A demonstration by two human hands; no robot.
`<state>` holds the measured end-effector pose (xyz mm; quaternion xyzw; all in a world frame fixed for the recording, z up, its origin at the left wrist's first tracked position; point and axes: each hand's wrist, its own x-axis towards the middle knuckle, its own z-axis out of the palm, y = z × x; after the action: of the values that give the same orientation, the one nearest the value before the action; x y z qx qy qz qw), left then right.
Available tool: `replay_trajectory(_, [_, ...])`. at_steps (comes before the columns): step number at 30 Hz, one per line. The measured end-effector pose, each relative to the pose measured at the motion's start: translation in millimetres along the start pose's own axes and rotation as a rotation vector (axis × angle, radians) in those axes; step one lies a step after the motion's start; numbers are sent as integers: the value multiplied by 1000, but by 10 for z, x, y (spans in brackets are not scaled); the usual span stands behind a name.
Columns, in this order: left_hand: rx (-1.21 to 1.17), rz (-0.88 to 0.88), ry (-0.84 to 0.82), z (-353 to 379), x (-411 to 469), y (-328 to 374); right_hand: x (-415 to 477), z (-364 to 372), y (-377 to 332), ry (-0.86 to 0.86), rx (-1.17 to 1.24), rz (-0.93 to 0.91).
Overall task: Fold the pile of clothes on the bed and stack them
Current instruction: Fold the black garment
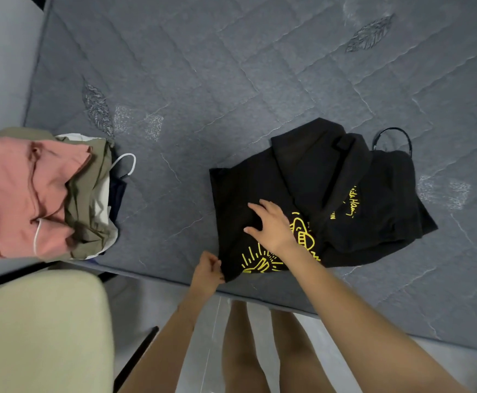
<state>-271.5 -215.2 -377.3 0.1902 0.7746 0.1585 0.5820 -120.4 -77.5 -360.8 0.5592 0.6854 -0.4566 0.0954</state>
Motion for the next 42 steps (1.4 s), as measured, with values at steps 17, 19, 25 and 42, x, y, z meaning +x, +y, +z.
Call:
replay_trajectory(17, [266, 489, 200, -35, 711, 905, 239, 74, 41, 147, -228, -5])
replay_trajectory(19, [316, 492, 221, -45, 814, 1003, 273, 19, 57, 145, -237, -5])
replay_trajectory(25, [129, 429, 243, -181, 965, 1334, 330, -197, 77, 251, -279, -6])
replay_trajectory(42, [788, 720, 216, 615, 652, 1810, 84, -1023, 772, 593, -73, 332])
